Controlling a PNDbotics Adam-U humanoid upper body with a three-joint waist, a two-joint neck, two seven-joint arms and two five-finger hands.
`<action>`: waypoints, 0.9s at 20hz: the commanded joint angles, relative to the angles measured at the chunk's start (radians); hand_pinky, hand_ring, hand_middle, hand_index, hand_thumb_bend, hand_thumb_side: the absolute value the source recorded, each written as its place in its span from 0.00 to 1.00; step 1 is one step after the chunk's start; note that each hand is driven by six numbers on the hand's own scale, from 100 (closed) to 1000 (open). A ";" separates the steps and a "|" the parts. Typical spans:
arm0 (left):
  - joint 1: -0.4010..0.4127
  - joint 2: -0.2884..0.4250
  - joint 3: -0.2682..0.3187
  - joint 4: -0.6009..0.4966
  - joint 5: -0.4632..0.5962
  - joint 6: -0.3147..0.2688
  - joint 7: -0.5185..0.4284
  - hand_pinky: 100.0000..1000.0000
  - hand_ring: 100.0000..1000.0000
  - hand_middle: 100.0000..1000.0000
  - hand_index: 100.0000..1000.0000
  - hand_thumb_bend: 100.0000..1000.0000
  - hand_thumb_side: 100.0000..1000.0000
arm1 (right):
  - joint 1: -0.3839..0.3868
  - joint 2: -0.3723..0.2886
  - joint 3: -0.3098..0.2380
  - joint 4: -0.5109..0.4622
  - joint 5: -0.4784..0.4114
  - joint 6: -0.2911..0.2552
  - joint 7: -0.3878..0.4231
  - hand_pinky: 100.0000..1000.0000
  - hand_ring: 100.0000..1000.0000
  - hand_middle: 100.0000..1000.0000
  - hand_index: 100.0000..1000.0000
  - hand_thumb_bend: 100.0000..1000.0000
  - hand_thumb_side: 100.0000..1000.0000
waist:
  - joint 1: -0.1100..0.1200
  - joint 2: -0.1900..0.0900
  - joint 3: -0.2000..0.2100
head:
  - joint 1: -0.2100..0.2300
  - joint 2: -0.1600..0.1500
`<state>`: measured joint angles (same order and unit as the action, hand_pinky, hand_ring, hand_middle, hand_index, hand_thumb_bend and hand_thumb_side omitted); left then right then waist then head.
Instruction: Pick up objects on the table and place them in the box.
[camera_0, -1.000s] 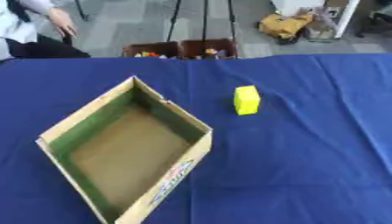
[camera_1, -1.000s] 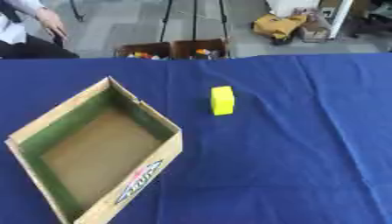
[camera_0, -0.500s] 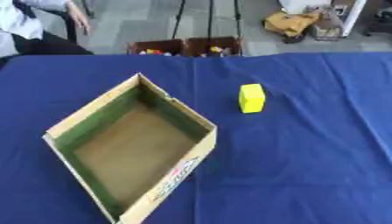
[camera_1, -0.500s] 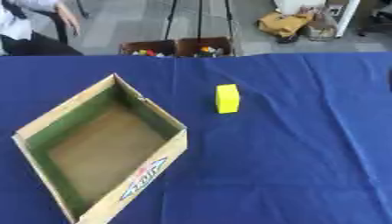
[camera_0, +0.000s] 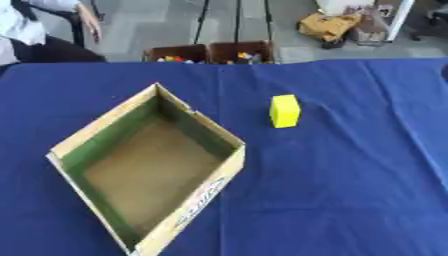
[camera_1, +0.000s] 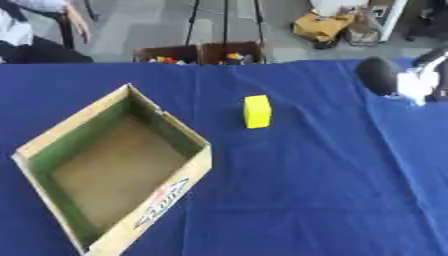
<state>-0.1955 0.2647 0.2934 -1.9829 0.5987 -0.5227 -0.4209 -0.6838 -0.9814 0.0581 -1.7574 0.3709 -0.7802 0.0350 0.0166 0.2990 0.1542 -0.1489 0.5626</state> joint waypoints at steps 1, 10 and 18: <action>-0.002 0.022 -0.001 -0.017 0.004 0.001 -0.009 0.71 0.69 0.87 0.98 0.00 1.00 | -0.046 -0.025 0.031 0.072 0.051 -0.022 0.047 0.77 0.87 0.85 0.88 0.32 0.84 | -0.004 -0.039 0.005 | -0.009 0.005; 0.000 0.017 -0.006 -0.017 0.002 0.011 -0.020 0.72 0.69 0.87 0.98 0.00 1.00 | -0.142 0.055 0.089 0.286 0.183 -0.095 0.179 0.80 0.88 0.87 0.89 0.36 0.79 | -0.005 -0.041 0.013 | -0.014 0.000; -0.002 0.010 -0.009 -0.017 -0.003 0.021 -0.030 0.72 0.69 0.87 0.98 0.00 1.00 | -0.243 0.161 0.086 0.473 0.263 -0.127 0.294 0.80 0.88 0.84 0.89 0.41 0.75 | -0.006 -0.036 0.014 | -0.017 -0.004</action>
<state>-0.1928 0.2632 0.2843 -1.9829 0.5981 -0.5029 -0.4461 -0.9050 -0.8123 0.1547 -1.3047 0.6216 -0.8729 0.2802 0.0166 0.2958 0.1676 -0.1619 0.5620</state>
